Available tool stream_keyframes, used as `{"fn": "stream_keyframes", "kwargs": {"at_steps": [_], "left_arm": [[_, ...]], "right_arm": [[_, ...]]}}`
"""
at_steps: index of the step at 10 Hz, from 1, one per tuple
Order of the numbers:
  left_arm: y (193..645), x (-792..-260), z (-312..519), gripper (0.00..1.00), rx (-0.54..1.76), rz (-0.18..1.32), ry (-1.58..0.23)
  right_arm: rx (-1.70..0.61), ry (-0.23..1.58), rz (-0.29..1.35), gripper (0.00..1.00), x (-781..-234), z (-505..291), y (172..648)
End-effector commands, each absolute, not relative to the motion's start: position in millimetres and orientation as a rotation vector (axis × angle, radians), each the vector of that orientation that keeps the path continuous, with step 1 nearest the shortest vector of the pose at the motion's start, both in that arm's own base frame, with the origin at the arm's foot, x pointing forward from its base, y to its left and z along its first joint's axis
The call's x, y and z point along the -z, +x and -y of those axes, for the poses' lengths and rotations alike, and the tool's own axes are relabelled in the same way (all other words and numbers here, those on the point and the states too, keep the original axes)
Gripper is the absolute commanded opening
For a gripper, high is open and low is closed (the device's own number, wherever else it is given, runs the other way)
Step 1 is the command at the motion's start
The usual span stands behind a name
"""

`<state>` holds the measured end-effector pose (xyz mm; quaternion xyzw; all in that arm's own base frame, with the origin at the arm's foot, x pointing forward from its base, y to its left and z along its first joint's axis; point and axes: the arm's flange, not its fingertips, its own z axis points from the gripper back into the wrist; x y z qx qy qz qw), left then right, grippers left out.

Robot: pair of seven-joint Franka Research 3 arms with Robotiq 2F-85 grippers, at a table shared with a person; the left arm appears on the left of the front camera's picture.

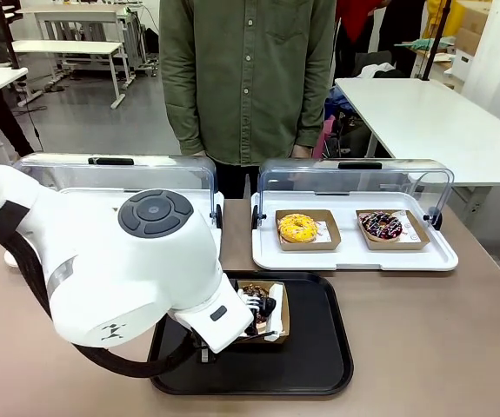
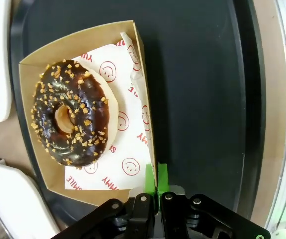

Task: Move the second donut from the left to the tray.
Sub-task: Pick up the Paper togo box containing the Donut indicated by the person and place it on the Handle tray.

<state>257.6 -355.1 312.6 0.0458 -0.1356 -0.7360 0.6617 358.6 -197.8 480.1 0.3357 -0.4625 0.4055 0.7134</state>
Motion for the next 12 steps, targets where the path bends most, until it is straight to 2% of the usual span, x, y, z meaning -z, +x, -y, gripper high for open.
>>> {"fn": "stream_keyframes", "kwargs": {"at_steps": [1, 5, 6, 7, 8, 9, 10, 11, 12], "left_arm": [[248, -302, 350, 0.02, 1.658, 0.307, 0.123], [253, -300, 354, 0.02, 1.662, 0.260, 0.121], [253, -301, 355, 0.60, 1.670, 0.262, 0.131], [252, -303, 355, 0.59, 1.670, 0.259, 0.131], [252, -306, 356, 1.00, 1.671, 0.254, 0.128], [252, -311, 356, 0.61, 1.669, 0.247, 0.126], [253, -320, 355, 0.73, 1.669, 0.253, 0.130], [254, -331, 355, 1.00, 1.667, 0.252, 0.130], [254, -340, 355, 1.00, 1.672, 0.261, 0.131]], "right_arm": [[-0.917, 0.741, 1.059, 1.00, -482, 199, 362], [-0.917, 0.741, 1.059, 1.00, -482, 199, 362], [-0.917, 0.741, 1.059, 1.00, -482, 199, 362], [-0.917, 0.741, 1.059, 1.00, -482, 199, 362], [-0.917, 0.741, 1.059, 1.00, -482, 199, 362], [-0.917, 0.741, 1.059, 1.00, -482, 199, 362], [-0.917, 0.741, 1.059, 1.00, -482, 199, 362], [-0.917, 0.741, 1.059, 1.00, -482, 199, 362], [-0.917, 0.741, 1.059, 1.00, -482, 199, 362]]}}
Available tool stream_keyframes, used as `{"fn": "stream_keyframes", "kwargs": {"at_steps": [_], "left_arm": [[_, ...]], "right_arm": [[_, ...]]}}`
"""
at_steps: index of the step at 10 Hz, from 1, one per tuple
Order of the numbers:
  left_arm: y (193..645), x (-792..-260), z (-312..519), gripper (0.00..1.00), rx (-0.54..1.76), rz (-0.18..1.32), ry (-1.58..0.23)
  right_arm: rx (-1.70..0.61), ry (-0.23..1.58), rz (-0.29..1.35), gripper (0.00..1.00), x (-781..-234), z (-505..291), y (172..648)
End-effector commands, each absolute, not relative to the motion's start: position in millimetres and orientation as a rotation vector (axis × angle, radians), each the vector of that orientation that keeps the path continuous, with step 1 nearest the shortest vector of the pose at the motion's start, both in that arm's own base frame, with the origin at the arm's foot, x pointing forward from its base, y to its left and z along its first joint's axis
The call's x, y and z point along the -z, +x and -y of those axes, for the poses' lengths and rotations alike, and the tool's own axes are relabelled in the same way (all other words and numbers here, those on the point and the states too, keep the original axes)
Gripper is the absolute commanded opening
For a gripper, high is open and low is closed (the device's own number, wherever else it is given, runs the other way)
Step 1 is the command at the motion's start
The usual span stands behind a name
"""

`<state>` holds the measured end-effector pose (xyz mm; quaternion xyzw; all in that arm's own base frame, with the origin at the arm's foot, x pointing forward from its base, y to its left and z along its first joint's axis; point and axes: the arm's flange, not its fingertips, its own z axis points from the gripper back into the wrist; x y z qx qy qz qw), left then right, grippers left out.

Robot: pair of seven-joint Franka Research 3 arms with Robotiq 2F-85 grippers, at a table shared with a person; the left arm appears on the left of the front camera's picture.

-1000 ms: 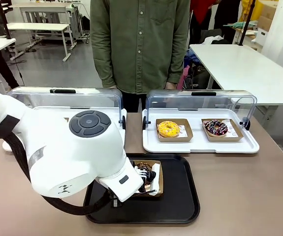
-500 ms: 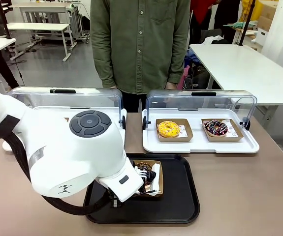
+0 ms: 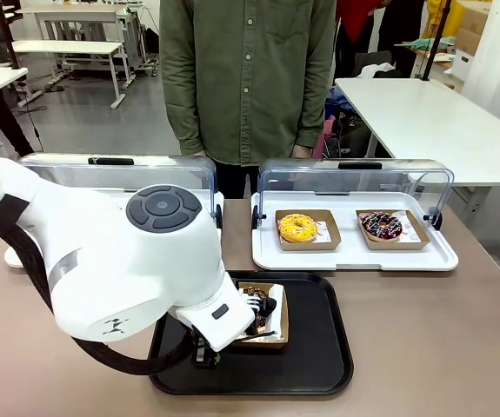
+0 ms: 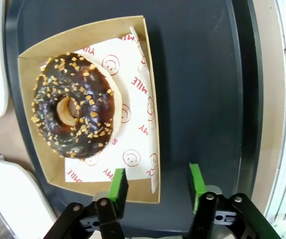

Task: Move the second donut from the left to the tray.
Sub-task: Pick up the Paper togo box containing the Donut indicated by the person and place it on the Handle tray.

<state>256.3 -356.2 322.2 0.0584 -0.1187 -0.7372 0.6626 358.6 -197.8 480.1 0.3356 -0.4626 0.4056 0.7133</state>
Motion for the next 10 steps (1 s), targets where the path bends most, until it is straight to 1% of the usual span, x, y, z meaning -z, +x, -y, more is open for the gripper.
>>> {"fn": "stream_keyframes", "kwargs": {"at_steps": [1, 3, 5, 7, 10], "left_arm": [[252, -353, 356, 1.00, 1.680, 0.279, 0.130], [249, -372, 359, 1.00, 1.685, 0.315, 0.136], [249, -379, 360, 1.00, 1.696, 0.325, 0.143], [250, -380, 360, 1.00, 1.701, 0.306, 0.136], [248, -374, 365, 1.00, 1.678, 0.337, 0.160]], "right_arm": [[-0.917, 0.741, 1.059, 1.00, -482, 199, 362], [-0.917, 0.741, 1.059, 1.00, -482, 199, 362], [-0.917, 0.741, 1.059, 1.00, -482, 199, 362], [-0.917, 0.741, 1.059, 1.00, -482, 199, 362], [-0.917, 0.741, 1.059, 1.00, -482, 199, 362]]}}
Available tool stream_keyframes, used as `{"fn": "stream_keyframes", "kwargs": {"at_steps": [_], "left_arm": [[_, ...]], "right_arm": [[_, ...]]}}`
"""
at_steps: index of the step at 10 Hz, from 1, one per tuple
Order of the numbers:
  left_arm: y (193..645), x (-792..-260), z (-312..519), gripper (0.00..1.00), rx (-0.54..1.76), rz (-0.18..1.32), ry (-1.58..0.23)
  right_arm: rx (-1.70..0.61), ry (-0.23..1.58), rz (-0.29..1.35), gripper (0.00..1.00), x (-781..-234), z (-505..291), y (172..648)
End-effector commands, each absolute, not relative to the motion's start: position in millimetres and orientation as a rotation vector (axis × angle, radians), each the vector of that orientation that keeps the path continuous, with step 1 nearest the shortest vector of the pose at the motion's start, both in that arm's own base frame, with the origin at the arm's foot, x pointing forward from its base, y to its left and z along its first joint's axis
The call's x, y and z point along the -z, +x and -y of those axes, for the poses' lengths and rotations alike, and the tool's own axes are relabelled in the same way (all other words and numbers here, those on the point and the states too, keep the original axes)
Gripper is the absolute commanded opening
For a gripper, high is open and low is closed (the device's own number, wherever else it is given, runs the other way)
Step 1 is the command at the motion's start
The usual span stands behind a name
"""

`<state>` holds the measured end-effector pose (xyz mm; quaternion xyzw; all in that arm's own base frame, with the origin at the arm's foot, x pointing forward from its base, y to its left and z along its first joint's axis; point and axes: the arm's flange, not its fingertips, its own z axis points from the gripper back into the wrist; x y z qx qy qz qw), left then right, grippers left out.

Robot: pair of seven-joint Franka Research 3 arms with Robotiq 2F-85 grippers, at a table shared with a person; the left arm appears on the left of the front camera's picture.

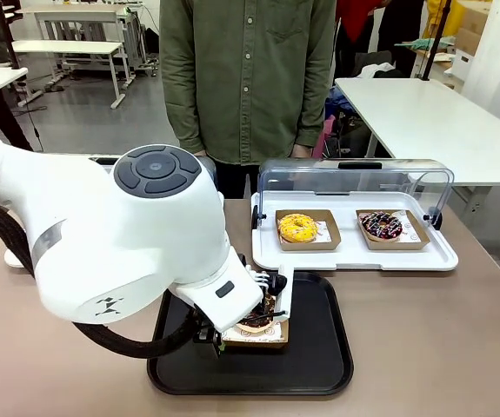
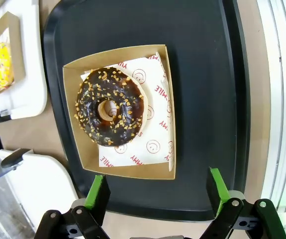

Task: Move the second donut from the left to the tray.
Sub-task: Pick up the Paper togo box containing the Donut indicated by the person and place it on the Handle tray.

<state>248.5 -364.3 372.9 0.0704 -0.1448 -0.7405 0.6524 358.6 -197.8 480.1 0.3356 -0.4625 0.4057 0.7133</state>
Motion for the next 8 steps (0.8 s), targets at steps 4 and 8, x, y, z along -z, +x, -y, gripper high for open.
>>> {"fn": "stream_keyframes", "kwargs": {"at_steps": [4, 8], "left_arm": [[247.5, -374.4, 365.2, 1.00, 1.678, 0.337, 0.160], [247.5, -374.4, 365.2, 1.00, 1.678, 0.337, 0.160]], "right_arm": [[-0.917, 0.741, 1.059, 1.00, -481.9, 198.8, 361.7], [-0.917, 0.741, 1.059, 1.00, -481.9, 198.8, 361.7]]}}
